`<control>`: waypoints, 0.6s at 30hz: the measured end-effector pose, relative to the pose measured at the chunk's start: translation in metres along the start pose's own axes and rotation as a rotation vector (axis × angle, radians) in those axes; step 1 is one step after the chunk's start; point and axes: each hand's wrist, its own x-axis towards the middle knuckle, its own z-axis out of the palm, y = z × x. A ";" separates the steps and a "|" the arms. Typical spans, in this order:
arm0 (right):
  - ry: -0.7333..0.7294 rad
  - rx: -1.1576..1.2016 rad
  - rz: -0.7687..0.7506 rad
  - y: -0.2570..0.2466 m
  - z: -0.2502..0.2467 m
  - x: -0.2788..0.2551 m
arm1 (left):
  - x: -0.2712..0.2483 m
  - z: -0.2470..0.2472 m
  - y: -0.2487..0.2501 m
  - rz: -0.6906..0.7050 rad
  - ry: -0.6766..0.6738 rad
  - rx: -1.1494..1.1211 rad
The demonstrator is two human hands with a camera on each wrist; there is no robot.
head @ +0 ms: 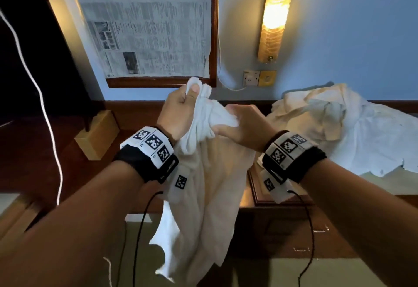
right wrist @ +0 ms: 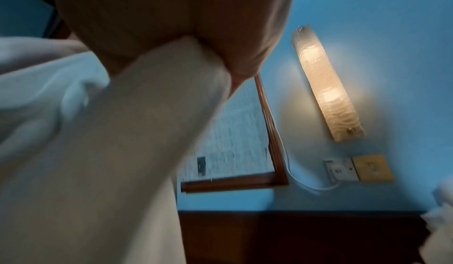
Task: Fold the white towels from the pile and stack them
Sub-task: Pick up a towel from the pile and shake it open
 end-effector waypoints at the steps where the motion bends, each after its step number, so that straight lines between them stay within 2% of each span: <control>1: -0.038 -0.019 0.013 0.001 0.008 -0.005 | 0.003 -0.008 0.001 0.019 0.006 0.012; 4: -0.128 -0.100 0.128 0.018 0.032 -0.014 | 0.003 -0.025 0.002 0.026 0.017 0.026; 8: -0.287 -0.069 0.422 0.063 0.067 -0.039 | -0.001 -0.057 0.002 -0.026 0.088 -0.021; 10: -0.257 0.020 0.504 0.084 0.072 -0.047 | -0.003 -0.075 -0.003 -0.083 0.115 -0.063; 11: -0.190 0.088 0.509 0.088 0.071 -0.047 | -0.005 -0.080 -0.005 -0.114 0.124 -0.076; 12: -0.106 0.144 0.474 0.087 0.067 -0.043 | -0.008 -0.084 -0.008 -0.137 0.124 -0.096; 14: 0.010 0.194 0.288 0.068 0.055 -0.027 | -0.014 -0.080 -0.010 -0.170 0.099 -0.167; 16: 0.028 0.203 0.063 0.037 0.042 -0.003 | -0.021 -0.064 -0.006 -0.216 0.023 -0.270; 18: 0.028 0.127 -0.064 0.011 0.031 0.022 | -0.026 -0.042 -0.002 -0.251 -0.120 -0.416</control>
